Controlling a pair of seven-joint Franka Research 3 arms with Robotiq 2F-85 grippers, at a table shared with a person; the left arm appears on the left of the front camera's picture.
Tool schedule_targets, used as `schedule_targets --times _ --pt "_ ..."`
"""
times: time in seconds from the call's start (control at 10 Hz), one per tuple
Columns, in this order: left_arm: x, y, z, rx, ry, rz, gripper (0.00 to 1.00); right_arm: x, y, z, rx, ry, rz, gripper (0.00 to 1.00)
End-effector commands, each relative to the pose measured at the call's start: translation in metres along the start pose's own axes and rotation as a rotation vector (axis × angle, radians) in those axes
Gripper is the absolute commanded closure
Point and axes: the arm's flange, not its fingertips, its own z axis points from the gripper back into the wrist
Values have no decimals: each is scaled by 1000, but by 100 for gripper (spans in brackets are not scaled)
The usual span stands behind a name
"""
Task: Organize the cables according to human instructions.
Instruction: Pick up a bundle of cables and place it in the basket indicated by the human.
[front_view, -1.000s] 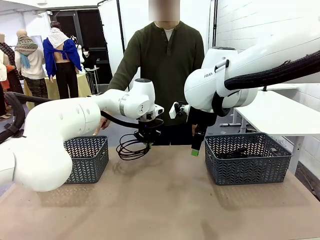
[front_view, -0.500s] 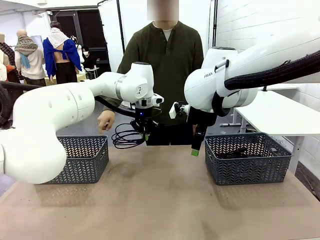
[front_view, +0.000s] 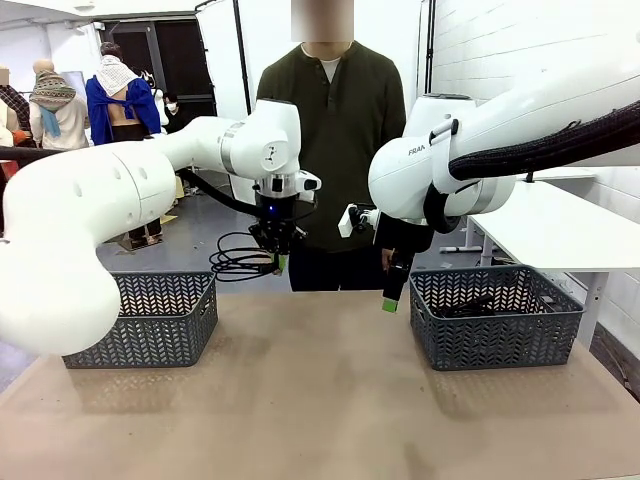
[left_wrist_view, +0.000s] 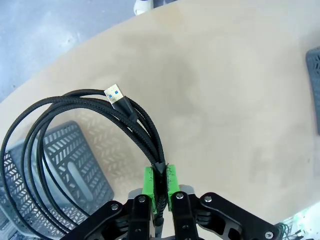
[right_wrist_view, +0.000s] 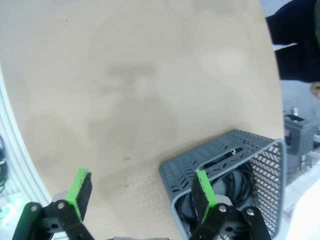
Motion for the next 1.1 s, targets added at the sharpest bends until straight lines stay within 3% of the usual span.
schedule_targets --times 0.0,0.4,0.6,0.8,1.0 --pt "-2 4 26 41 -15 -31 100 0 0 -1 -5 3 -2 0" --pt "-33 27 62 138 11 -38 100 0 0 -1 -5 3 -2 0" --pt "-43 37 68 122 23 -46 100 0 0 -1 -5 3 -2 0" --pt "-47 58 68 158 -58 159 100 0 0 -1 -5 3 -2 0" --pt "-51 76 66 157 -86 256 100 0 0 -1 -5 3 -2 0"
